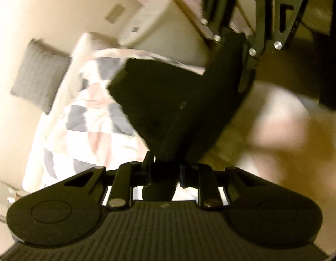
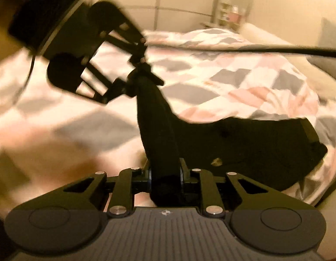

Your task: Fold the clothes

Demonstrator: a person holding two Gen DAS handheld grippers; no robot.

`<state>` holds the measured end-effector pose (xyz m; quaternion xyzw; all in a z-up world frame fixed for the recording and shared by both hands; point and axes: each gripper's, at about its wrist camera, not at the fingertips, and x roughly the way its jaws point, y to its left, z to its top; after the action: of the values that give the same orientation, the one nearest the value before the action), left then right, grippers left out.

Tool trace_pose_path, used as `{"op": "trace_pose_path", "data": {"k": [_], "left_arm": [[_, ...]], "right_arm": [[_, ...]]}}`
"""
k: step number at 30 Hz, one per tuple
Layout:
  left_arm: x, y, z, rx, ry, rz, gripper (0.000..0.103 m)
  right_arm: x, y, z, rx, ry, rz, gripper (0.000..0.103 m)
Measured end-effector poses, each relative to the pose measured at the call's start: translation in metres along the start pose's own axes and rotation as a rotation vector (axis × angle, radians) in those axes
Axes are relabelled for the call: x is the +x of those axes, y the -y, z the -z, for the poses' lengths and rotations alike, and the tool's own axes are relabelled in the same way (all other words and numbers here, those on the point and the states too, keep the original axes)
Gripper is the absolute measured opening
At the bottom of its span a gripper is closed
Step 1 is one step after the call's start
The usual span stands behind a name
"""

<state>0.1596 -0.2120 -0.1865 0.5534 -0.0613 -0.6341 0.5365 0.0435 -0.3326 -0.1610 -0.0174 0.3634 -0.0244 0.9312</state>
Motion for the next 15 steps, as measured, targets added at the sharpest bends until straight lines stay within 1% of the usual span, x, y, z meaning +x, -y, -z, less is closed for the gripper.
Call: {"op": "trace_pose_path", "data": {"k": [2,6,9,11,14,15], "left_arm": [[0.011,-0.028,-0.025,-0.032,0.011,-0.027,0.020],[0.053,-0.076,-0.071,-0.090,-0.001,-0.069,0.020],[0.100,-0.109,-0.107,-0.143,-0.028,-0.088,0.021],[0.133,-0.127,-0.125,-0.185,-0.054,-0.092,0.020],[0.193,-0.152,-0.150,-0.233,-0.116,-0.070,0.021],[0.212,-0.159,-0.154,-0.249,-0.136,-0.054,0.021]], "right_arm": [[-0.009,0.041,-0.014,0.078,0.021,-0.036,0.020],[-0.016,0.134,-0.033,0.197,0.060,-0.074,0.019],[-0.009,0.209,-0.038,0.257,0.069,-0.097,0.019],[-0.002,0.256,-0.036,0.286,0.055,-0.115,0.019],[0.022,0.322,-0.027,0.368,0.021,-0.160,0.019],[0.031,0.343,-0.023,0.398,0.008,-0.176,0.019]]}}
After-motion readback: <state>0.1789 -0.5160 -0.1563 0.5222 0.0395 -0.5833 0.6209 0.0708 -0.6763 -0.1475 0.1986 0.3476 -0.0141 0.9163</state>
